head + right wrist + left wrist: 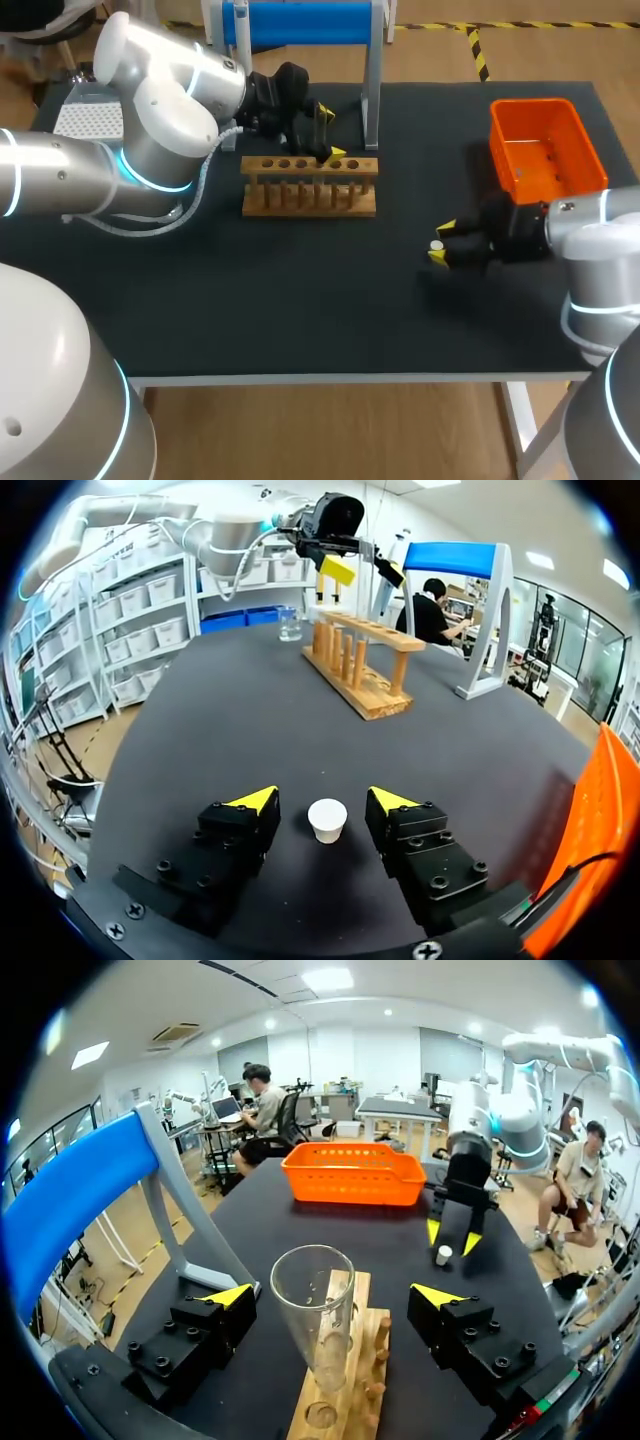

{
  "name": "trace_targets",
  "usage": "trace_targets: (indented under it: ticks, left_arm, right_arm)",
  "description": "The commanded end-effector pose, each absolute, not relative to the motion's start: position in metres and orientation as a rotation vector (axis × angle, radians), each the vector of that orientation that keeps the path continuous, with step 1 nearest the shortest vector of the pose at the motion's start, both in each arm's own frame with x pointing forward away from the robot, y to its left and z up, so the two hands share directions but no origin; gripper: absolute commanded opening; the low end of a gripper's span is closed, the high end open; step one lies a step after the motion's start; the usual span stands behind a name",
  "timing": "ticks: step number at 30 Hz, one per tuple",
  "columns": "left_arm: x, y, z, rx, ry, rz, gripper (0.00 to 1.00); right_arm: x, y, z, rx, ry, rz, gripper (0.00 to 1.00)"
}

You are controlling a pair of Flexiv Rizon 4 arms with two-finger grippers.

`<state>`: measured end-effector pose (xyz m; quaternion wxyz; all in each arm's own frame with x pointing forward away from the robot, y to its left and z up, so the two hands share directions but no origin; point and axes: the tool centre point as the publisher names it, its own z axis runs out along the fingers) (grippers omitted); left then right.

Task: Invert the test tube, pick up the pipette, mount the tip to pipette, aspirate from beaker and dispense into the tube, eject the tip, return the pipette, and cap with the stopper.

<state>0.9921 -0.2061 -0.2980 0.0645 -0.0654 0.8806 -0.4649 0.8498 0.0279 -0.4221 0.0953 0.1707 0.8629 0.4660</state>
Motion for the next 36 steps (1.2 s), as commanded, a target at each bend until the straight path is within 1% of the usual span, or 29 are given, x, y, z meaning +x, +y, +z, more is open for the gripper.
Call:
trace_targets:
  ticks: [1, 5, 7, 13, 15, 28, 31, 36]
  left_arm:
    - [0.9918, -0.2062, -0.2991, -0.197, 2.654, -1.406, 1.0]
    - [0.9918, -0.2062, -0.2991, -0.197, 2.654, -1.406, 1.0]
    - [0.9918, -0.2062, -0.2991, -0.197, 2.654, -1.406, 1.0]
    - [0.9918, -0.2062, -0.2991, -0.197, 2.654, -1.406, 1.0]
    - [0.9918, -0.2062, -0.2991, -0.197, 2.654, -1.406, 1.0]
    - [0.9918, -0.2062, -0.2991, -0.197, 2.654, -1.406, 1.0]
    - [0.9918, -0.2062, -0.2991, -0.197, 2.654, -1.406, 1.0]
    - [0.9918, -0.2062, -0.2991, -0.197, 2.654, -1.406, 1.0]
  right_arm:
    - [0.8499, 0.0294, -0.4246, 0.51, 2.557, 1.377, 0.56]
    - [0.8501, 0.0299, -0.425, 0.514, 2.557, 1.373, 0.51]
    - [0.8505, 0.0304, -0.4258, 0.517, 2.557, 1.371, 0.53]
    - [0.8518, 0.031, -0.4277, 0.524, 2.555, 1.362, 0.54]
    - [0.8524, 0.0312, -0.4281, 0.528, 2.555, 1.36, 0.5]
    - [0.8527, 0.0325, -0.4296, 0.525, 2.555, 1.349, 0.47]
    - [0.8525, 0.0325, -0.4302, 0.525, 2.558, 1.344, 0.48]
    - [0.8522, 0.0324, -0.4309, 0.53, 2.559, 1.339, 0.45]
